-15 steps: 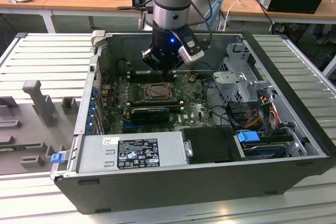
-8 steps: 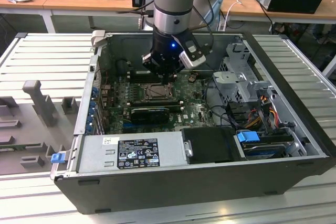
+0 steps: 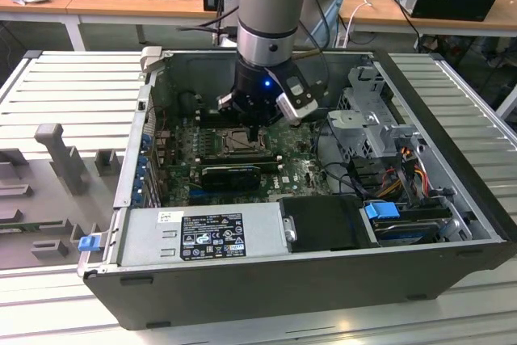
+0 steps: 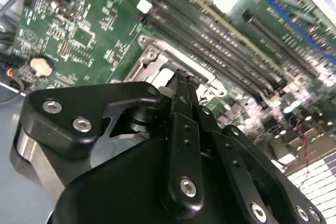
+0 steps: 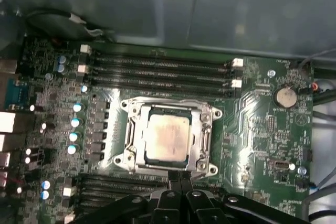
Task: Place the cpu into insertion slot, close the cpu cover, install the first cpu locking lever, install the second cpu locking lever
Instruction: 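Install the second cpu locking lever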
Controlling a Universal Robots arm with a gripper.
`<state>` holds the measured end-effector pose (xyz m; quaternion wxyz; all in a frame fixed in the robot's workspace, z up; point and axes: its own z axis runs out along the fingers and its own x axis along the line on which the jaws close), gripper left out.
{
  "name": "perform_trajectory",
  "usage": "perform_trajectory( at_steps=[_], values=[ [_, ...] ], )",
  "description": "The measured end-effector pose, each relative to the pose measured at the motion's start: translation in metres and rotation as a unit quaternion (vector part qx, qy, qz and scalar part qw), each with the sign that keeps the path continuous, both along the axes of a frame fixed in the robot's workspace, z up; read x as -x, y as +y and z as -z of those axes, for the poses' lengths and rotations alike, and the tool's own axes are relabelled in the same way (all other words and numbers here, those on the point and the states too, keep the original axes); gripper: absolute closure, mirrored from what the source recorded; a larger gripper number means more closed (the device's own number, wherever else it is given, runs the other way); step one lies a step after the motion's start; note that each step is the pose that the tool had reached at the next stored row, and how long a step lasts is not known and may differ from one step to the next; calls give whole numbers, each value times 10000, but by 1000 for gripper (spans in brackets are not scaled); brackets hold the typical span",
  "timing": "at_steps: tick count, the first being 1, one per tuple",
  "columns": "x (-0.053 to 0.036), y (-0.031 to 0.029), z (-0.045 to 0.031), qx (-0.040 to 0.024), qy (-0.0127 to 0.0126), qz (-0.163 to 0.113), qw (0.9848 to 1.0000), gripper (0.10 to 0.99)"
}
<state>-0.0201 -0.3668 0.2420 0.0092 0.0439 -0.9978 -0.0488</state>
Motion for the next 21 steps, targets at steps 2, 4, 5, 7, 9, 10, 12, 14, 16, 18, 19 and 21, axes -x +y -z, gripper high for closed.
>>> perform_trajectory(
  at_steps=[2, 4, 5, 7, 9, 10, 12, 14, 16, 18, 19, 21],
  values=[
    [51, -11, 20, 0, 10, -1, 10000, 980],
    [79, -20, 58, 0, 18, 11, 10000, 980],
    [97, -25, 71, 1, 20, 24, 10000, 980],
    [163, -94, 109, -3, 21, 25, 10000, 980],
    [204, -107, 124, -17, 21, 25, 10000, 980],
    [223, -108, 137, -23, 20, 26, 10000, 980],
    [247, -136, 173, -38, 21, 25, 10000, 980],
    [261, -141, 194, -81, 21, 19, 10000, 980],
    [293, -142, 212, -187, 22, -9, 9998, 980],
    [315, -154, 228, -259, 23, -56, 9996, 980],
    [324, -164, 240, -277, 23, -79, 9996, 980],
    [383, -190, 280, -332, 24, -131, 9994, 980]
  ],
)
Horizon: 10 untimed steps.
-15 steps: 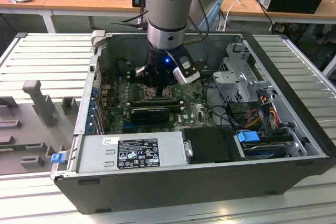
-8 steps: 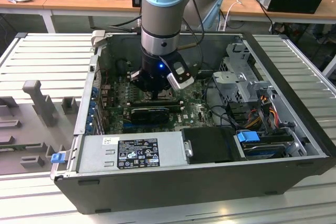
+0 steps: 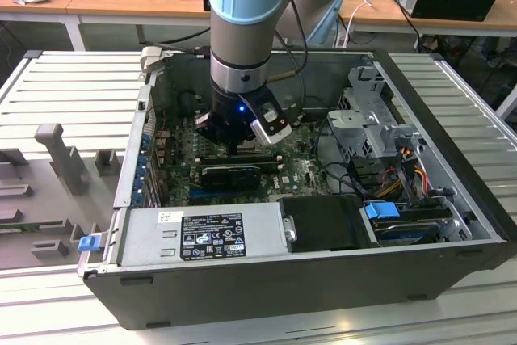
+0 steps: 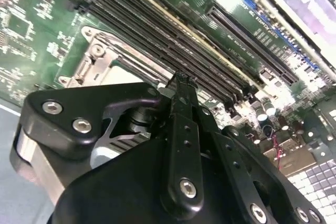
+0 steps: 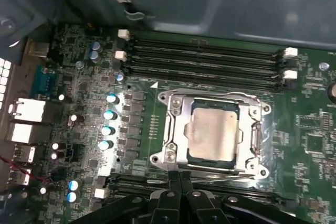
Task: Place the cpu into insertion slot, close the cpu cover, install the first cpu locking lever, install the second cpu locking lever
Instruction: 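Install the second cpu locking lever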
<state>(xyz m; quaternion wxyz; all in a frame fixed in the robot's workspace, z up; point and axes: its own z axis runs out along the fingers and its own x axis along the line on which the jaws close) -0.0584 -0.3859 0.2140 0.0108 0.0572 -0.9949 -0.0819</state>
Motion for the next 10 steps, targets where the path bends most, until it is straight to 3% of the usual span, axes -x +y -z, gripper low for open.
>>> perform_trajectory(
  at_steps=[5, 10],
  values=[
    [60, -12, 79, -115, 0, -19, 9999, 980],
    [103, -26, 115, -143, 0, -19, 9999, 980]
  ],
)
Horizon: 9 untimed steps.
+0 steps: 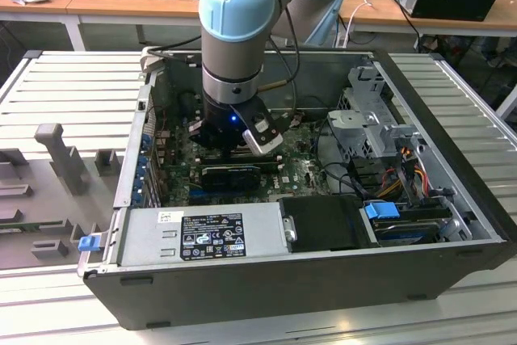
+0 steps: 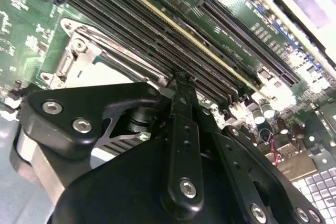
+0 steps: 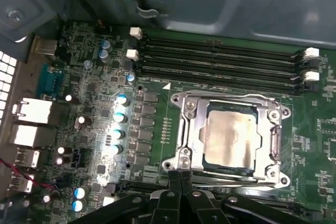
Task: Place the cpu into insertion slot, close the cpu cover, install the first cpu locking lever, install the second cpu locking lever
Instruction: 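Install the second cpu locking lever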
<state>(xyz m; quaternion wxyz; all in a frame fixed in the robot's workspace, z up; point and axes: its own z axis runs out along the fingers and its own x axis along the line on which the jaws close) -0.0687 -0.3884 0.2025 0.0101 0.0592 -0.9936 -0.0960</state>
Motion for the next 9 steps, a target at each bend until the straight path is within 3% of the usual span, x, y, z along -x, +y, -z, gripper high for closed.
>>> perform_trajectory(
  at_steps=[4, 7, 9],
  values=[
    [19, -3, 7, -54, 1, -1, 10000, 980],
    [21, -16, 10, -155, 0, 0, 9999, 980],
    [22, -25, 10, -162, 0, 1, 9999, 980]
  ],
)
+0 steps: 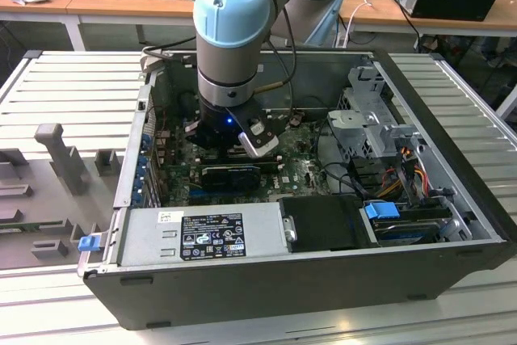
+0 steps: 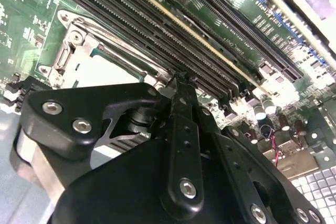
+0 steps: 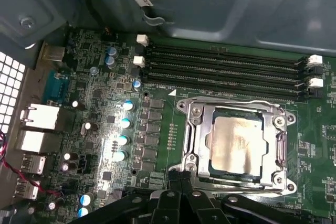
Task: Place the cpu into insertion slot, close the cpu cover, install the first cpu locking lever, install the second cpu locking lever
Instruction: 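Install the second cpu locking lever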
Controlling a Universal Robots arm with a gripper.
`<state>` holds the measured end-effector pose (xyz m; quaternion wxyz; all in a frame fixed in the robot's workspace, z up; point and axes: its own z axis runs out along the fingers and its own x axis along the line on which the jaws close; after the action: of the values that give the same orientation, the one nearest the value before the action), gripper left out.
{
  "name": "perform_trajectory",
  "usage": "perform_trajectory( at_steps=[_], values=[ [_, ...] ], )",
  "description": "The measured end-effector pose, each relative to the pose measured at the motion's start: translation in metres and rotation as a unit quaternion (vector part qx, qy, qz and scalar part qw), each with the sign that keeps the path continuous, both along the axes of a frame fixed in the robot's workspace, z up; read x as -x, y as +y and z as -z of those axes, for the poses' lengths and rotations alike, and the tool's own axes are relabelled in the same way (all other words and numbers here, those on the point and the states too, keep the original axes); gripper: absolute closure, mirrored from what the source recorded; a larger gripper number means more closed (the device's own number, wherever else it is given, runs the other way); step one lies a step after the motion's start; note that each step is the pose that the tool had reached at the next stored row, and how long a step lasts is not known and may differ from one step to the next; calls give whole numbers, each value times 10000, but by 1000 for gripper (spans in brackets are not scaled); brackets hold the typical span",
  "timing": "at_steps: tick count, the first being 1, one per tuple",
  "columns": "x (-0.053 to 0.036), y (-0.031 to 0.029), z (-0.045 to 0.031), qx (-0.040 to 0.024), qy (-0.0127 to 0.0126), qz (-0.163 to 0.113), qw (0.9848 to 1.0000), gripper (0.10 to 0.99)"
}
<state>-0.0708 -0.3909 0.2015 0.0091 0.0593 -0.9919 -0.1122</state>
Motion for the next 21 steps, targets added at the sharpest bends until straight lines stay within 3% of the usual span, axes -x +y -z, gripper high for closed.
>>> perform_trajectory(
  at_steps=[2, 6, 11, 16, 21],
  values=[
    [0, -1, -13, 2, 1, 0, 10000, 980],
    [-1, 2, -114, 1, 2, -2, 10000, 980],
    [-3, -45, -115, -20, 22, 2, 10000, 980],
    [-3, -66, -104, -161, 31, 12, 9999, 980],
    [-3, -104, -69, -389, 32, 12, 9992, 980]
  ],
)
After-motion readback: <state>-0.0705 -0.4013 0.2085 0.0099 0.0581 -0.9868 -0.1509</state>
